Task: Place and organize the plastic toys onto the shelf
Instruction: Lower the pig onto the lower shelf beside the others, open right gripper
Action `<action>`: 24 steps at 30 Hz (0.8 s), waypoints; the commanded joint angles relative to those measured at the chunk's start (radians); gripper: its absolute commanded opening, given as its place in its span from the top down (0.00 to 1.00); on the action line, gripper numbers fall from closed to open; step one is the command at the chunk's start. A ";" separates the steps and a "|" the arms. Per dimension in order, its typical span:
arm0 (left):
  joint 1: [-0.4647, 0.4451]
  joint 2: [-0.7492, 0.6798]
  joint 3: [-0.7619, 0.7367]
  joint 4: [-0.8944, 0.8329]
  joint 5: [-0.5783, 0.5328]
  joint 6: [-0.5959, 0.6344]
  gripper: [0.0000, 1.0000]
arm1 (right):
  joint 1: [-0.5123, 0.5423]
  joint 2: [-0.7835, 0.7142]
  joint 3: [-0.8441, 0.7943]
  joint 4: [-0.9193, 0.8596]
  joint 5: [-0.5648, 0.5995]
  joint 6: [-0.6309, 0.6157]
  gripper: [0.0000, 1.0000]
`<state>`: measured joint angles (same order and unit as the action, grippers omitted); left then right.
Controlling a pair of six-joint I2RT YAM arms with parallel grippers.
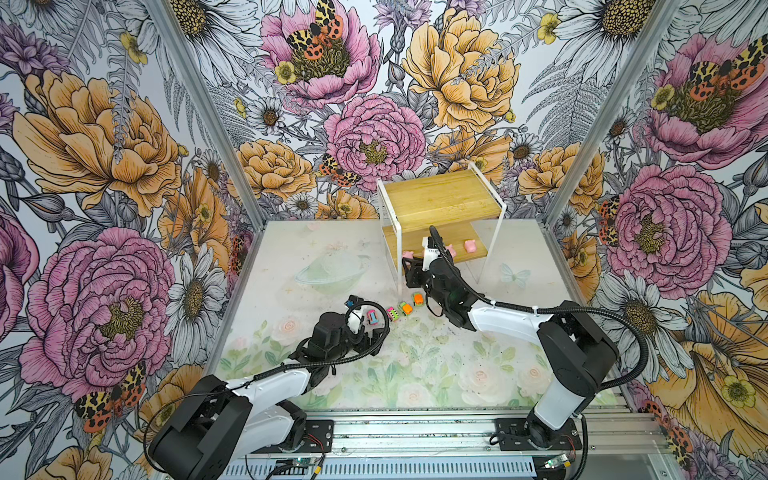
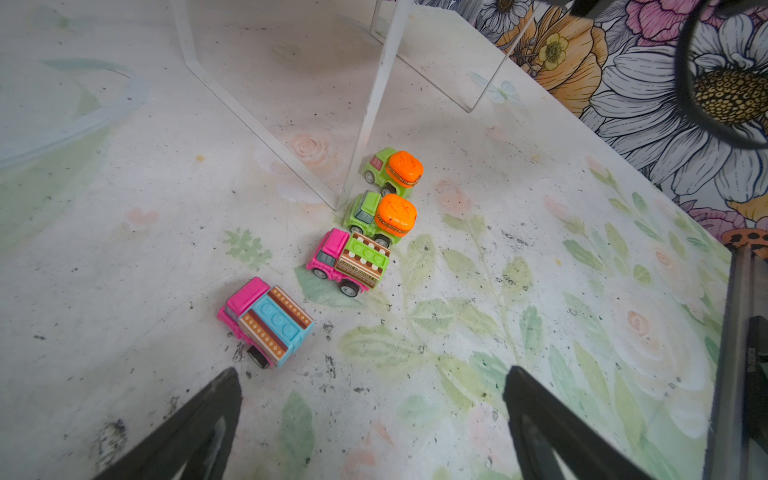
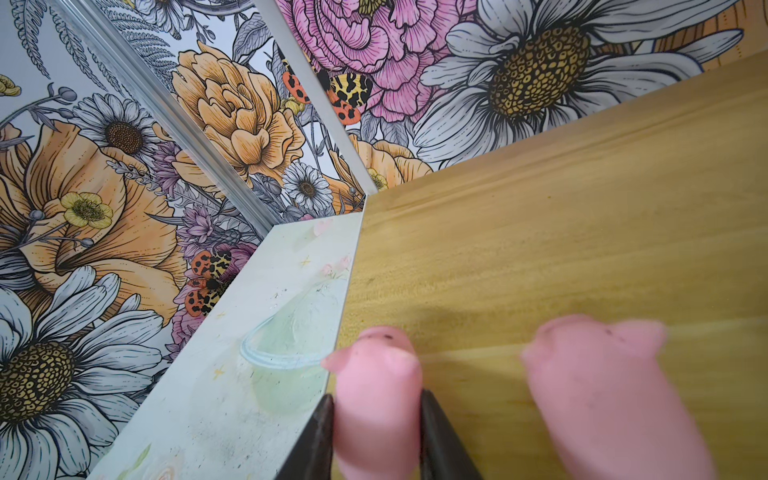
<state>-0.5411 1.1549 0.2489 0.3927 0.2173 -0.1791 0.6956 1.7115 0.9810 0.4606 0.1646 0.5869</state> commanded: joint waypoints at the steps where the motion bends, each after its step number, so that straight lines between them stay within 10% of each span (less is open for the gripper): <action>1: -0.007 0.006 0.022 0.012 -0.013 0.015 0.01 | 0.010 0.000 0.015 -0.012 0.013 0.008 0.65; 24: -0.007 0.001 0.020 0.013 -0.011 0.015 0.01 | 0.021 -0.042 -0.038 -0.037 0.032 0.022 0.68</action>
<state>-0.5411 1.1549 0.2489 0.3927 0.2173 -0.1791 0.7086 1.6958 0.9684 0.4446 0.1806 0.5941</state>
